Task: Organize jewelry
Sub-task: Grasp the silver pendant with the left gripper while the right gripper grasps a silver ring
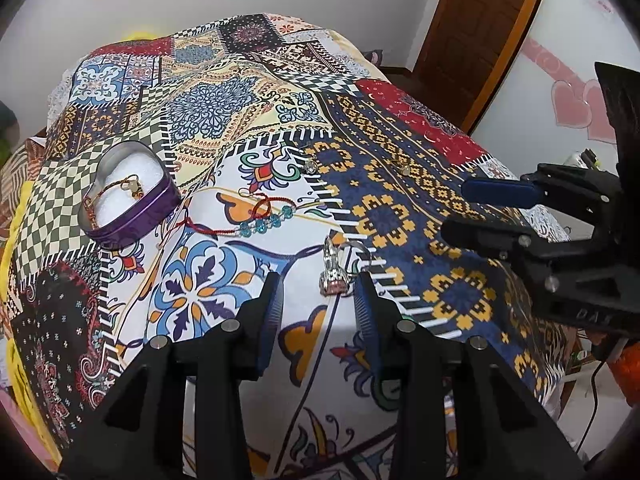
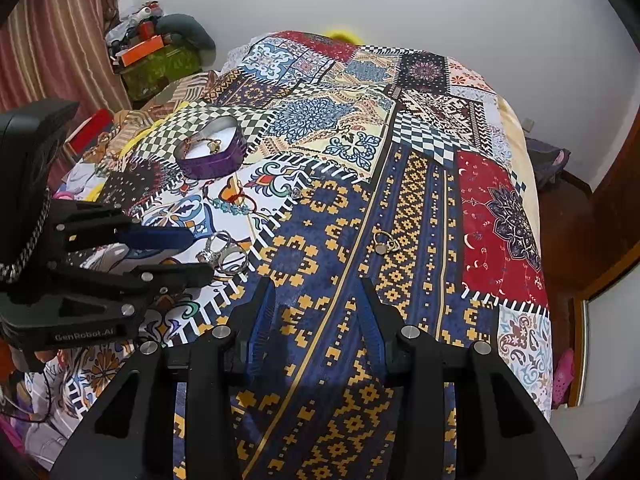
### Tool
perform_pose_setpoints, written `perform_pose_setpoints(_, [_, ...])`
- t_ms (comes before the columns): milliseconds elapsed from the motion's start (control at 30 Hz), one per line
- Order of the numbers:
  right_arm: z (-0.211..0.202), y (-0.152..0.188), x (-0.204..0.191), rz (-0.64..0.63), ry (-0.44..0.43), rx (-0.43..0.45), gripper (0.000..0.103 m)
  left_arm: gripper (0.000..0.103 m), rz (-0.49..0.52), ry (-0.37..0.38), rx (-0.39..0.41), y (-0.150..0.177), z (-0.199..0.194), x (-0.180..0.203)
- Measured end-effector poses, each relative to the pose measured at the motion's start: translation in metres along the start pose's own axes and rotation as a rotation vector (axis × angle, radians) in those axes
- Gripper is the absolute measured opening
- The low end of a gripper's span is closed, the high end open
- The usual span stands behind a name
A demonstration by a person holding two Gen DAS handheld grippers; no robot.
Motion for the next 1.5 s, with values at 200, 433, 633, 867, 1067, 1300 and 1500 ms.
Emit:
perform_pose_setpoints(200, [0.003, -0.001, -0.008, 0.002, -0.042, -0.008, 0.038, 0.014, 0.002, -0.005, 0.029, 0.0, 0.003, -0.004])
perform_pose_setpoints(433, [0.019, -0.002, -0.027, 0.013, -0.104, -0.032, 0.038, 0.014, -0.02, -0.015, 0.048, 0.003, -0.006, -0.015])
perform_pose_setpoints(633, [0.035, -0.002, -0.041, -0.019, -0.112, -0.043, 0.038, 0.014, -0.033, -0.031, 0.057, 0.009, -0.016, -0.024])
perform_pose_setpoints(867, [0.042, -0.003, -0.05, -0.056, -0.089, -0.029, 0.038, 0.014, -0.063, -0.045, 0.076, 0.014, -0.024, -0.029])
perform_pose_setpoints(1067, [0.041, -0.004, -0.052, -0.07, -0.093, -0.02, 0.02, 0.014, -0.079, -0.044, 0.083, 0.014, -0.026, -0.028])
perform_pose_setpoints(1300, [0.036, -0.008, -0.052, -0.049, -0.087, -0.003, 0.02, 0.014, -0.079, -0.051, 0.108, 0.008, -0.034, -0.027])
perform_pose_setpoints(1500, [0.024, -0.02, -0.054, -0.04, -0.081, 0.041, 0.02, 0.014, -0.084, -0.068, 0.144, -0.001, -0.048, -0.032])
Point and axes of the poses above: each gripper's, at about its wrist camera, not at the fingertips, and z roughly the way its jaws point, x to its right, y to its underside, the point moved 4 cm from there along z, roughly the way its jaws point, and after that the axes turned 15 degrees about x, right-handed, at the moved point
